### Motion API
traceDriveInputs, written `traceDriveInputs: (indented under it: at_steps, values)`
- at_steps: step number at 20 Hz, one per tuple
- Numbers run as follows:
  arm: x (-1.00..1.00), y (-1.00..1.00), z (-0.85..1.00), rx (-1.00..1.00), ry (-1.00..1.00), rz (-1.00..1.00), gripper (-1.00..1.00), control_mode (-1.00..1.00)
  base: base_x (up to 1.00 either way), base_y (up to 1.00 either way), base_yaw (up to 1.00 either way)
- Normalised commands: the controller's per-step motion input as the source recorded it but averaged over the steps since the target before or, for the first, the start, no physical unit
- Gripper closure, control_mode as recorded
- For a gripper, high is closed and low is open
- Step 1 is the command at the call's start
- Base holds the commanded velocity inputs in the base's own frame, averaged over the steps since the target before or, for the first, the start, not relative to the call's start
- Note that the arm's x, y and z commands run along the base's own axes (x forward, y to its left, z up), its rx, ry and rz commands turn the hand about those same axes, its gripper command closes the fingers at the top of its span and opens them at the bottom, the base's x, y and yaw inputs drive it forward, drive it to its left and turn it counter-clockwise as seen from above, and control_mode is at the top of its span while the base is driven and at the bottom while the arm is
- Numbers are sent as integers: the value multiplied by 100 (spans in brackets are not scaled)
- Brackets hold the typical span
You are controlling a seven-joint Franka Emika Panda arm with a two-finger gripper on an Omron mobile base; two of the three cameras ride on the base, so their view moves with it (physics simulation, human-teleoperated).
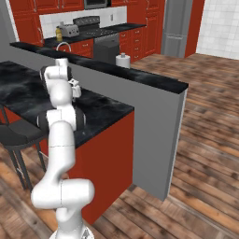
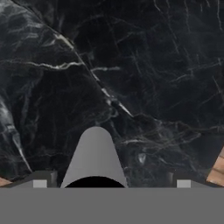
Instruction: Move the drinks to the dining counter.
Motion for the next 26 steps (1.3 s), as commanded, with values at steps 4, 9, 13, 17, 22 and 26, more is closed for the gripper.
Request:
traceDriveInputs:
  at_steps: [4, 9, 13, 17, 22, 26]
  values:
    - [19, -20, 10, 0, 0, -2, -100, -100, 0, 0, 0]
    - [33, 12, 26, 0, 0, -3, -100, -100, 0, 0, 0]
    - [72, 34, 0, -1, 1, -8, -100, -100, 0, 0, 0]
    - [63, 8, 10, 0, 0, -11, -100, -100, 0, 0, 0]
    - [29, 0, 64, 0, 1, -12, -100, -100, 0, 0, 0]
    - [5, 0, 100, -2, 10, -9, -100, -100, 0, 0, 0]
